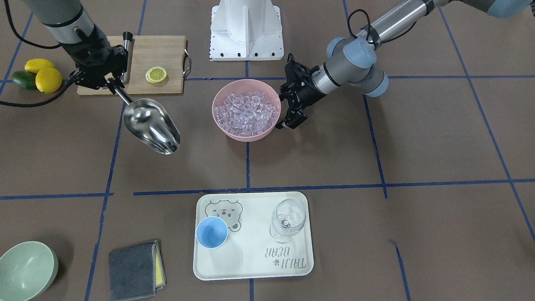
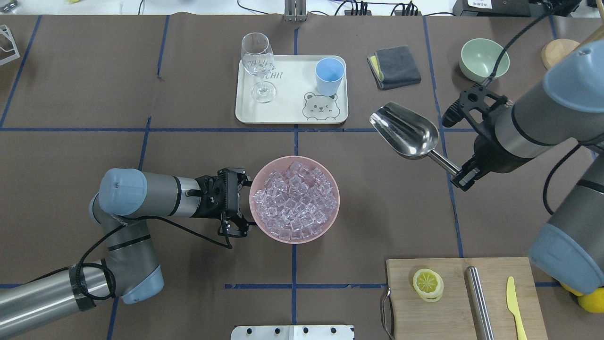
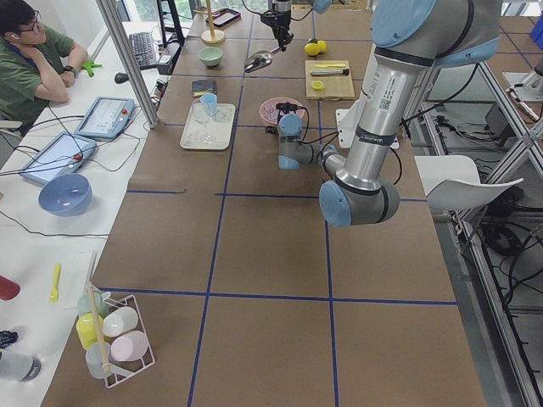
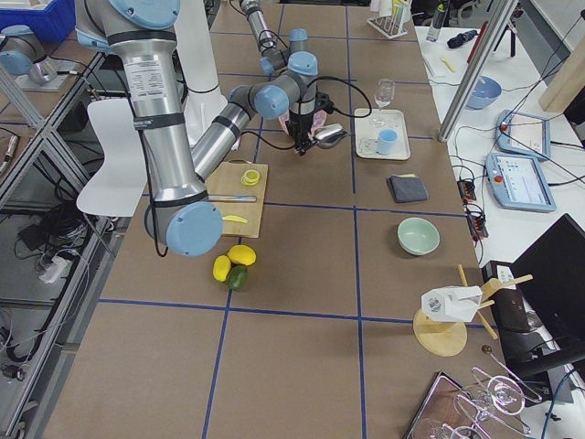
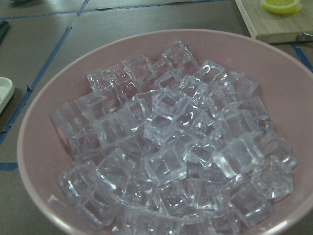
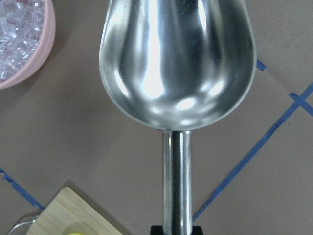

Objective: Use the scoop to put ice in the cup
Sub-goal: 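Dip the scoop into the ice bowl with the right gripper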

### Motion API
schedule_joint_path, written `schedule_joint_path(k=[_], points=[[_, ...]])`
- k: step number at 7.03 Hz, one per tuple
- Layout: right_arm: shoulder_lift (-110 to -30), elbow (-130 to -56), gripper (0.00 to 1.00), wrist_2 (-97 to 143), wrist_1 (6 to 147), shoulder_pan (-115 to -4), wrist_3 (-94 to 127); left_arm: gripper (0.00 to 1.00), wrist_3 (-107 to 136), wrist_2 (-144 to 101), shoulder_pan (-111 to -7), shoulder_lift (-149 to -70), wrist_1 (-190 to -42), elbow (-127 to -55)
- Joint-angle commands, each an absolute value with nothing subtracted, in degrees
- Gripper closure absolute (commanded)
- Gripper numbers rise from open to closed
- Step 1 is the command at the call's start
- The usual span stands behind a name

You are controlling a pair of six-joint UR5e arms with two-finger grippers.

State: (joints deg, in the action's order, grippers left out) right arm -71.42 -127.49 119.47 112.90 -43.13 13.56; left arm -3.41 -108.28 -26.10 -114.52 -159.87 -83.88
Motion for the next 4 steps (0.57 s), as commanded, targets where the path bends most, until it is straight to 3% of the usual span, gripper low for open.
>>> schedule_joint_path(k=[1, 4], points=[[-53.86, -127.88, 1.00, 115.78, 139.99, -37.12, 12.83, 0.00, -3.25, -108.37, -26.10, -114.52, -159.87, -83.94], [-41.61, -122.10, 1.00, 116.02, 157.01, -32.80, 12.66, 0.00, -3.34, -108.37, -26.10, -114.43, -159.87, -83.85]])
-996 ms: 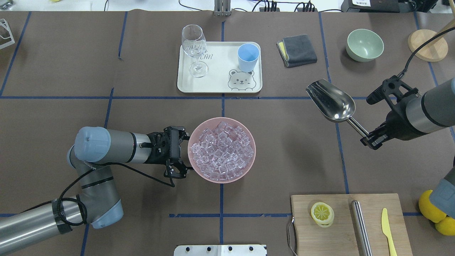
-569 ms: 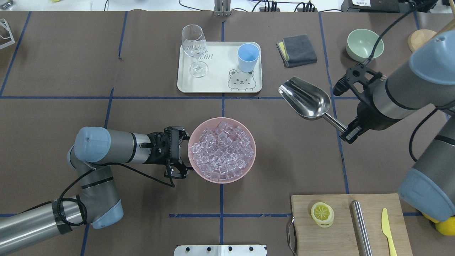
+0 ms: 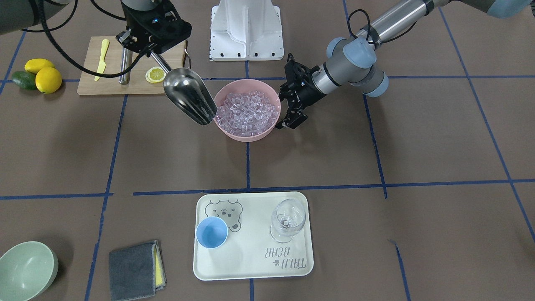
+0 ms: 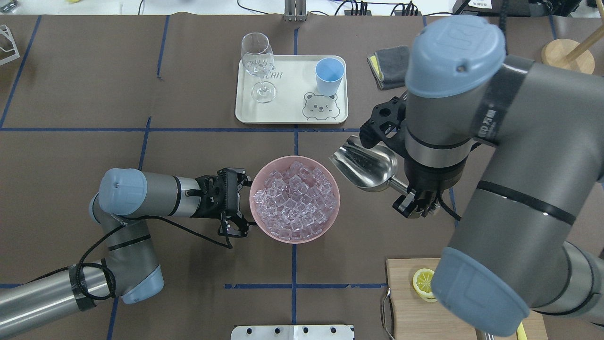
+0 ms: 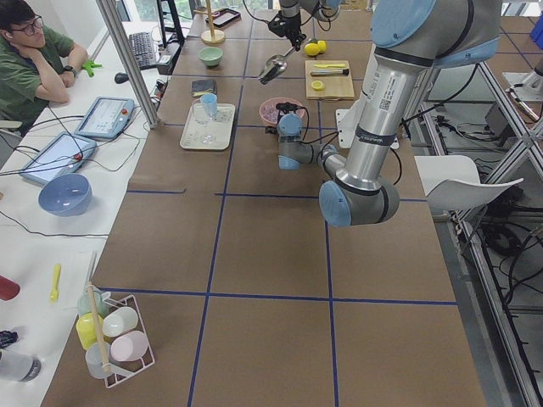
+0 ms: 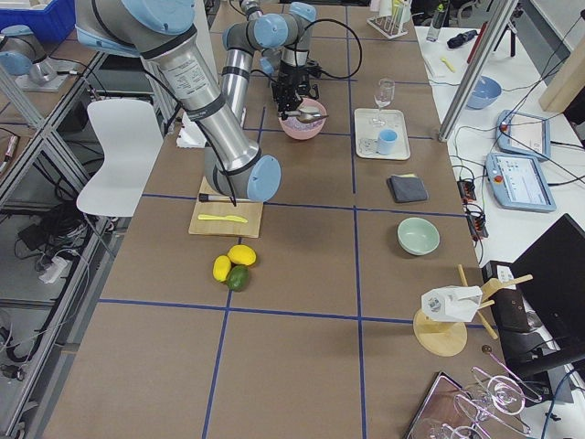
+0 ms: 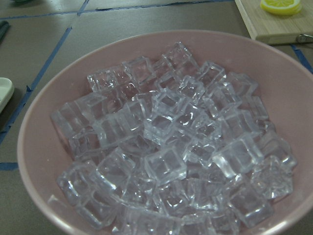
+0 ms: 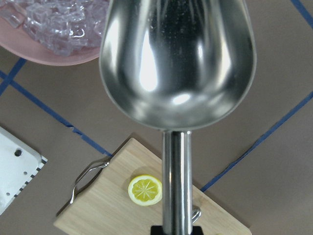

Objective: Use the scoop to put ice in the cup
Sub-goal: 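Dip the scoop into the ice bowl with the right gripper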

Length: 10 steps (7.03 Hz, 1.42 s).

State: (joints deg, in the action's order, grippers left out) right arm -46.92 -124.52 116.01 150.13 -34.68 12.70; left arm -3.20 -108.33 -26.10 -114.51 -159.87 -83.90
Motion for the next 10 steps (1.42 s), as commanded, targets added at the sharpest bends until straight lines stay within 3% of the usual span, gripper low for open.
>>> schedule_joint_path(k=[1, 3, 10], points=[[-38.01, -120.08, 1.00, 115.93, 160.54, -31.57, 12.66, 0.00, -3.43, -108.37, -26.10, -114.52, -159.87, -83.93], [-36.48, -117.87, 1.00, 116.02, 162.58, -29.80, 12.57, 0.00, -3.52, -108.37, -26.10, -114.52, -159.87, -83.94], [-27.42, -97.92, 1.00, 117.77, 167.52, -26.63, 10.20, 0.00, -3.60, -108.28, -25.75, -114.43, -159.87, -83.94]])
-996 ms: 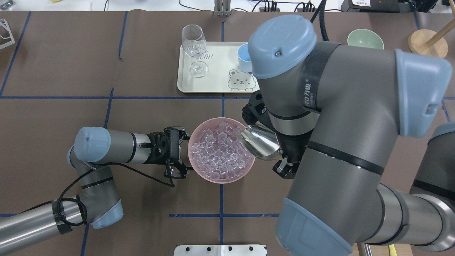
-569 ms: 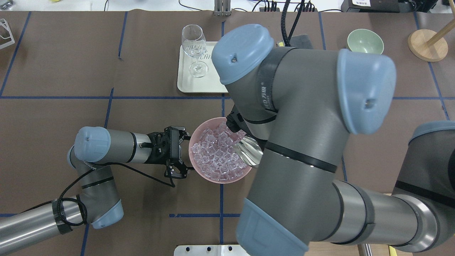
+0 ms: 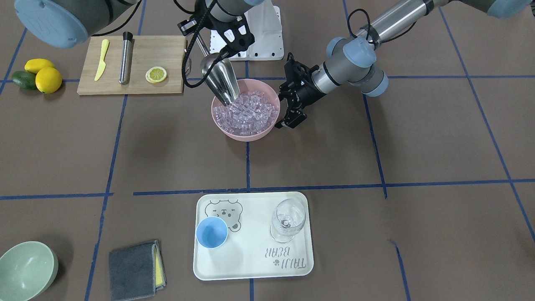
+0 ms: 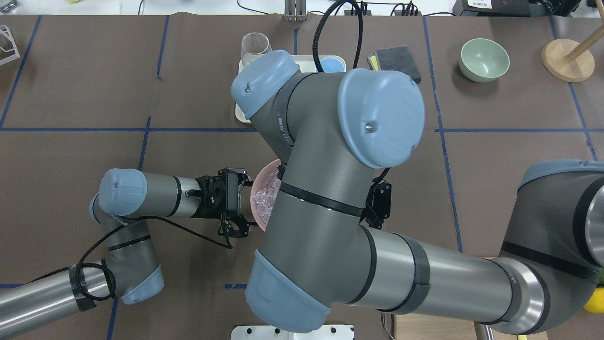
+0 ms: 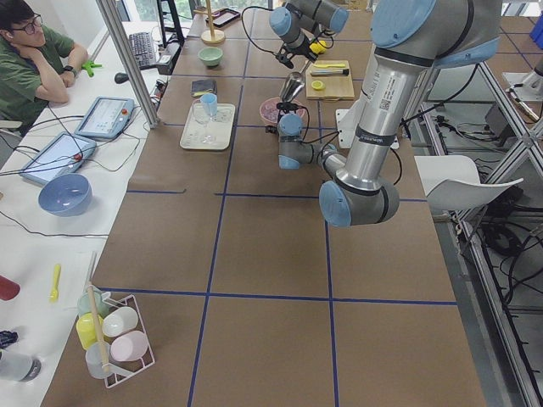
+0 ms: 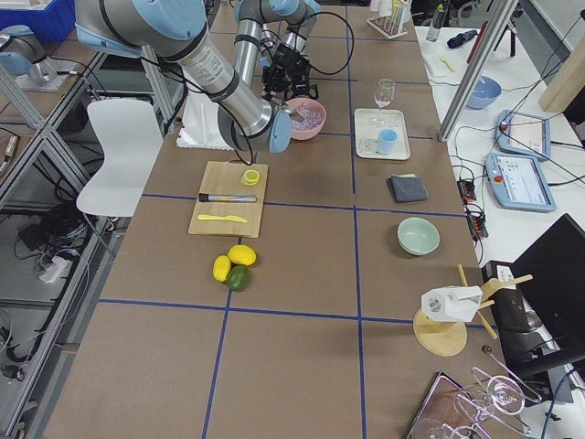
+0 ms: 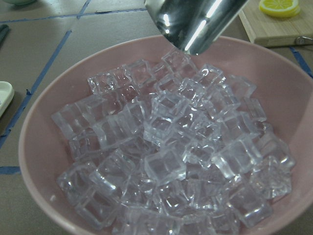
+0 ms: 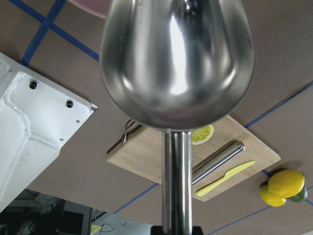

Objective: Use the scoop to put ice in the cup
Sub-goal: 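Dip the scoop into the ice bowl with the right gripper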

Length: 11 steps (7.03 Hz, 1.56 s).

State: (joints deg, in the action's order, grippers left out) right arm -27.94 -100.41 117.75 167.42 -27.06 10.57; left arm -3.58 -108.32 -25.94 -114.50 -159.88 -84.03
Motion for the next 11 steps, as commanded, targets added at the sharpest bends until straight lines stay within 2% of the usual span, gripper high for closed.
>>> schedule_joint_path(k=[1, 6, 8, 11], points=[[-27.33, -96.95, 1.00, 117.34, 167.87, -26.63, 8.28, 0.00, -3.60, -108.28, -25.23, -114.43, -159.87, -83.94], [-27.51, -94.75, 1.00, 117.07, 167.61, -24.61, 7.04, 0.00, -3.60, -108.28, -25.14, -114.35, -159.87, -83.94], [-28.03, -91.87, 1.00, 116.98, 163.67, -24.35, 7.03, 0.00, -3.60, -108.28, -25.14, -114.35, -159.87, -83.94], [-30.57, -92.28, 1.00, 116.02, 159.29, -24.52, 6.86, 0.00, -3.52, -108.28, -25.14, -114.43, -159.96, -84.02]])
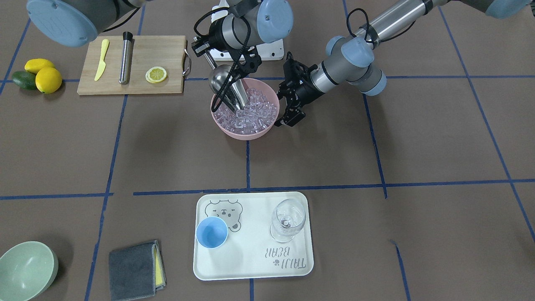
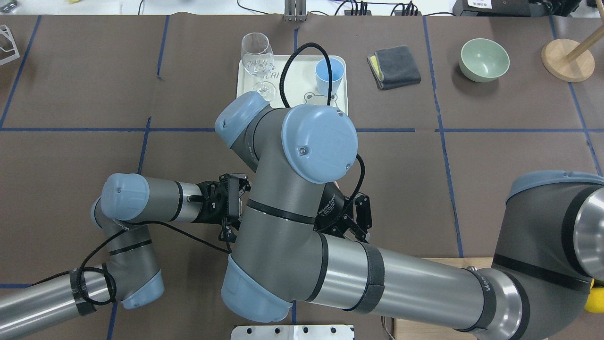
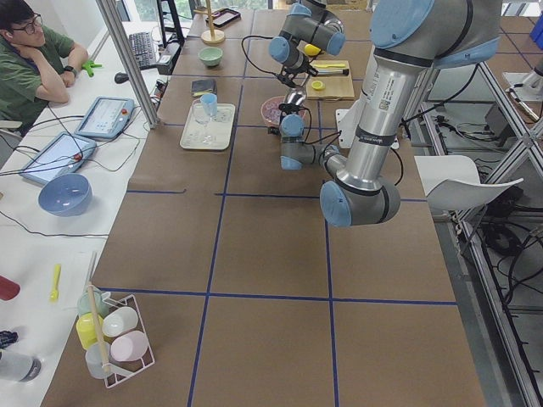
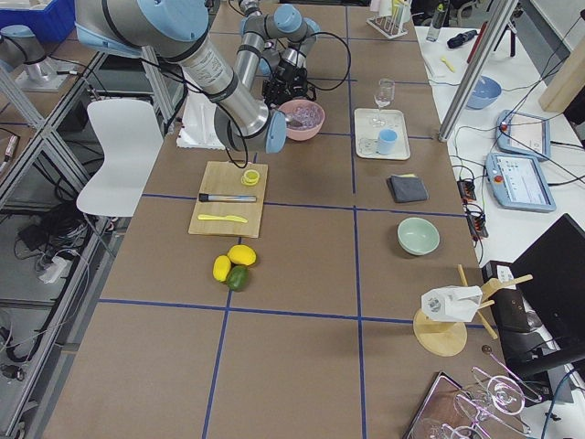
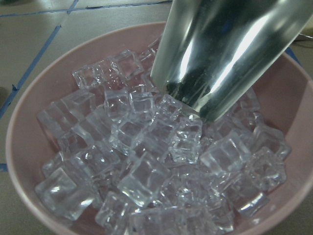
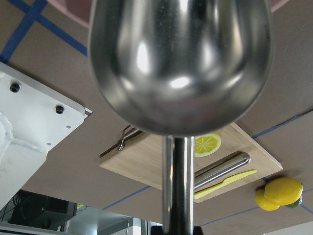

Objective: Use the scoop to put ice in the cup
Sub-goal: 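Dip the scoop into the ice bowl with the right gripper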

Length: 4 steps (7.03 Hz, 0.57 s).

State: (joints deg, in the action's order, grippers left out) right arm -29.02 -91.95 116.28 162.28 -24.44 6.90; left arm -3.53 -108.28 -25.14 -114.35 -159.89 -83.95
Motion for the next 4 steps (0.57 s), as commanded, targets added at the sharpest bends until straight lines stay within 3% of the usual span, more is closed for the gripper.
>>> schedule_joint_path(k=[1, 4], points=[[-31.72, -92.29, 1.00, 115.41, 155.52, -24.78, 6.86, 0.00, -3.52, -108.28, -25.14, -114.43, -159.96, -84.02], [-35.41, -92.81, 1.00, 114.61, 148.73, -25.14, 7.73, 0.00, -3.60, -108.28, -25.14, -114.43, -159.96, -84.02]])
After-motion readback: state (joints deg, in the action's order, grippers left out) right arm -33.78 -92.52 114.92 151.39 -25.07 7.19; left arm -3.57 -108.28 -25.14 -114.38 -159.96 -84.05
